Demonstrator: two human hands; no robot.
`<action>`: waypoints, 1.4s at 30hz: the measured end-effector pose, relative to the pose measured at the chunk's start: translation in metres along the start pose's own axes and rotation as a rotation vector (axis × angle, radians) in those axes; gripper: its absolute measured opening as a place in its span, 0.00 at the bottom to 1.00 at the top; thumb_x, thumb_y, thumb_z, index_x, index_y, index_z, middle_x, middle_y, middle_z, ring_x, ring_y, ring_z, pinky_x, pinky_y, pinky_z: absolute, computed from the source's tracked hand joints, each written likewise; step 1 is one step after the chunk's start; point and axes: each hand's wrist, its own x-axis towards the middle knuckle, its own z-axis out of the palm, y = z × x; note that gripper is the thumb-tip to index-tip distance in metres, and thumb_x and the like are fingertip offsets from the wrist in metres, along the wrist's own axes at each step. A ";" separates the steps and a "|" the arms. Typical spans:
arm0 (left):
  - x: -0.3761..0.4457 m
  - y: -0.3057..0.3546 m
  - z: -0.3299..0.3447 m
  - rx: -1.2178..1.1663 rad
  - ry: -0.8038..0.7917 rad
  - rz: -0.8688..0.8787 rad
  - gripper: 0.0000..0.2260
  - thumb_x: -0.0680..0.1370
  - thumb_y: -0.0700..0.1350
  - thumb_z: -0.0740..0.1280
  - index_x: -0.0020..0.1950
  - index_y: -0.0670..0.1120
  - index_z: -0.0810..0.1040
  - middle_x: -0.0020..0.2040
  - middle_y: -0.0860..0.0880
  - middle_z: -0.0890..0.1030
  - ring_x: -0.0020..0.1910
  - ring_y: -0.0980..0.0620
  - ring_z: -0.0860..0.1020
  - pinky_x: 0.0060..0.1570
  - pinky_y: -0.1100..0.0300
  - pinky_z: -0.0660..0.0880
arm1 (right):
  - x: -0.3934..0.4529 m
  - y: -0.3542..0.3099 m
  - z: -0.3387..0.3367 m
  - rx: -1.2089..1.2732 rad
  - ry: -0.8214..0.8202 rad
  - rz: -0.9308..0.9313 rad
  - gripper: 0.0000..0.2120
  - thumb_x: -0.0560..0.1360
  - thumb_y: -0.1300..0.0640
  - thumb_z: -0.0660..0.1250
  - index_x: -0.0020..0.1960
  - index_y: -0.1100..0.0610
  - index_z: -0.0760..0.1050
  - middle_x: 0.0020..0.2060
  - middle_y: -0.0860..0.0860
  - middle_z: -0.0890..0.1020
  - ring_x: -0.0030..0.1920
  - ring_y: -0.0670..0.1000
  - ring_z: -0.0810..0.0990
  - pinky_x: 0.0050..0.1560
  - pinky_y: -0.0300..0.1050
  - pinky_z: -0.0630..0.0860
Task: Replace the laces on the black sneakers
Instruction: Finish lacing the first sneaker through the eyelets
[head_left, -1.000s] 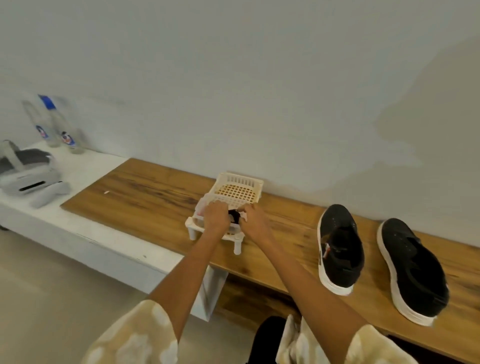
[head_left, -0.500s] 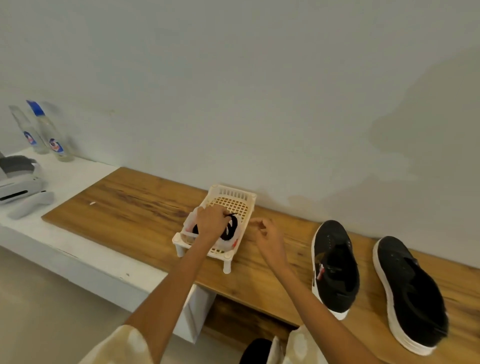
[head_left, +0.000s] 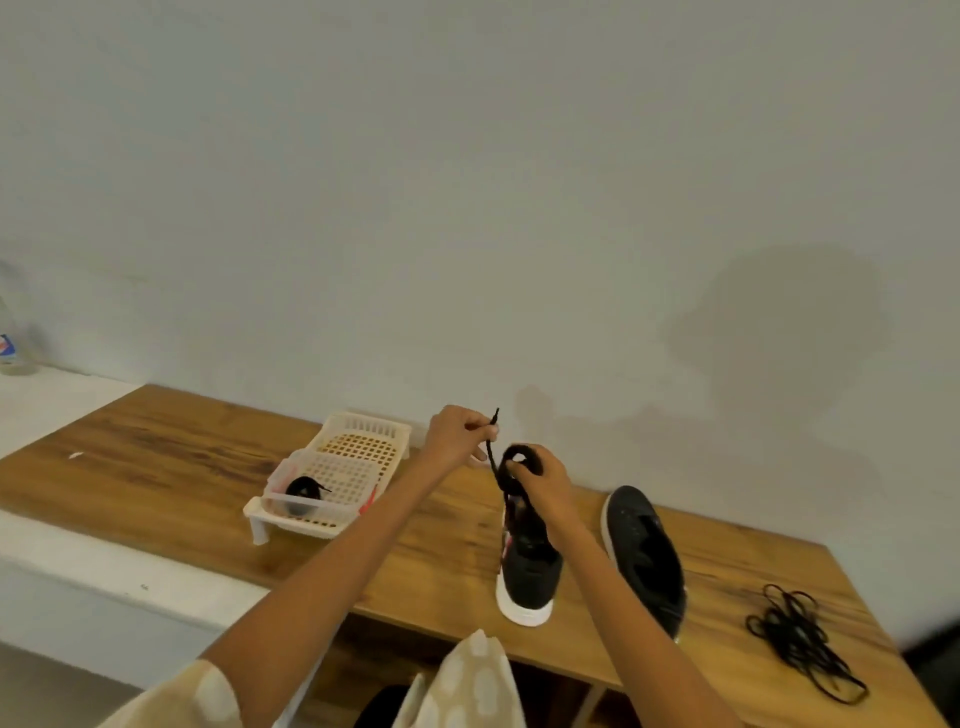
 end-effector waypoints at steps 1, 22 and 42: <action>0.000 0.006 0.011 -0.058 0.016 -0.015 0.08 0.76 0.43 0.69 0.50 0.39 0.81 0.45 0.43 0.83 0.33 0.51 0.81 0.33 0.60 0.81 | -0.004 0.005 -0.016 0.033 0.068 0.081 0.07 0.78 0.62 0.63 0.56 0.60 0.74 0.46 0.54 0.79 0.42 0.49 0.78 0.35 0.30 0.75; 0.029 0.166 0.075 -0.700 -0.171 0.013 0.06 0.77 0.42 0.68 0.47 0.38 0.76 0.42 0.43 0.80 0.28 0.50 0.81 0.36 0.57 0.82 | 0.019 -0.031 -0.143 -0.373 -0.102 0.037 0.08 0.76 0.54 0.67 0.50 0.57 0.78 0.39 0.48 0.81 0.35 0.46 0.76 0.33 0.36 0.73; 0.034 0.063 0.050 -0.246 -0.103 -0.128 0.12 0.81 0.39 0.58 0.57 0.40 0.79 0.29 0.49 0.62 0.23 0.55 0.58 0.21 0.64 0.56 | 0.075 -0.172 -0.193 -0.293 0.586 -0.184 0.13 0.77 0.53 0.64 0.44 0.63 0.78 0.41 0.61 0.82 0.41 0.61 0.81 0.47 0.58 0.79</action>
